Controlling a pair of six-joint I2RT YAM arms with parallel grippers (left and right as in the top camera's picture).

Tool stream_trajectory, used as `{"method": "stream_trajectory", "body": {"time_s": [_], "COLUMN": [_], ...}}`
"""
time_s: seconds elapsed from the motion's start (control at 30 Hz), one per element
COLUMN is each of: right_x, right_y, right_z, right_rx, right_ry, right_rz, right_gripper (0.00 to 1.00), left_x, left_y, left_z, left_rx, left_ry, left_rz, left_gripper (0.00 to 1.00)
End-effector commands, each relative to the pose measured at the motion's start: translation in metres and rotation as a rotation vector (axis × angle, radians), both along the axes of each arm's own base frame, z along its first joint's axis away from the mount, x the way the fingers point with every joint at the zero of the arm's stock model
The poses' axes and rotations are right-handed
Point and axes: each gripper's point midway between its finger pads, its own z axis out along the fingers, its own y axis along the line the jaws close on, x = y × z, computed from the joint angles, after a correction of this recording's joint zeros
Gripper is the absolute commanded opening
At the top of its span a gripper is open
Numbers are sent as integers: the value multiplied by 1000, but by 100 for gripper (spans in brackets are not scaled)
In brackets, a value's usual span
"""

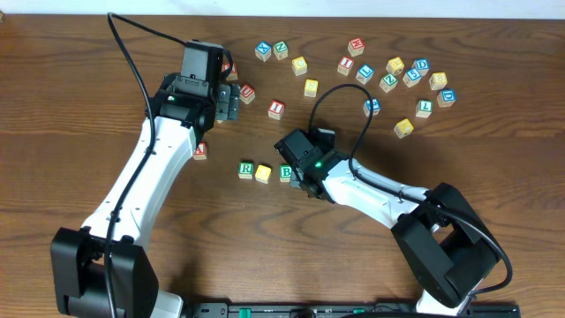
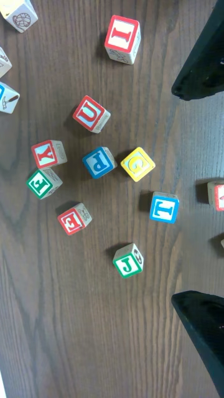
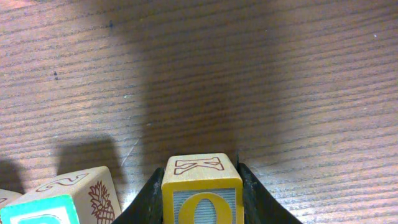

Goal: Spell out ROBOT
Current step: 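Lower the O block to the right of the green B block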

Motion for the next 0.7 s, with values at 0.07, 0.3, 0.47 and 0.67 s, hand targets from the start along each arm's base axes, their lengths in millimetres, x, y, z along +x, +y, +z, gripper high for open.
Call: {"method": "stream_trajectory", "body": {"time_s": [0.07, 0.3, 0.47, 0.67], "right_x": [1, 5, 5, 4], "right_y": [1, 5, 5, 10], "right_z": [7, 9, 9, 9], "right_rx": [8, 21, 21, 38], "right_ry": [-24, -44, -43, -33], "right_rz": [-6, 5, 5, 20], "right_gripper": [17, 18, 19, 18], "left_x": [2, 2, 2, 2], "left_y": [4, 4, 4, 4], "left_z": [17, 18, 18, 18], "left_rx": [4, 4, 4, 4], "left_ry": [-40, -40, -40, -40], "left_rz": [9, 9, 9, 9], "left_gripper": [96, 96, 96, 96]}}
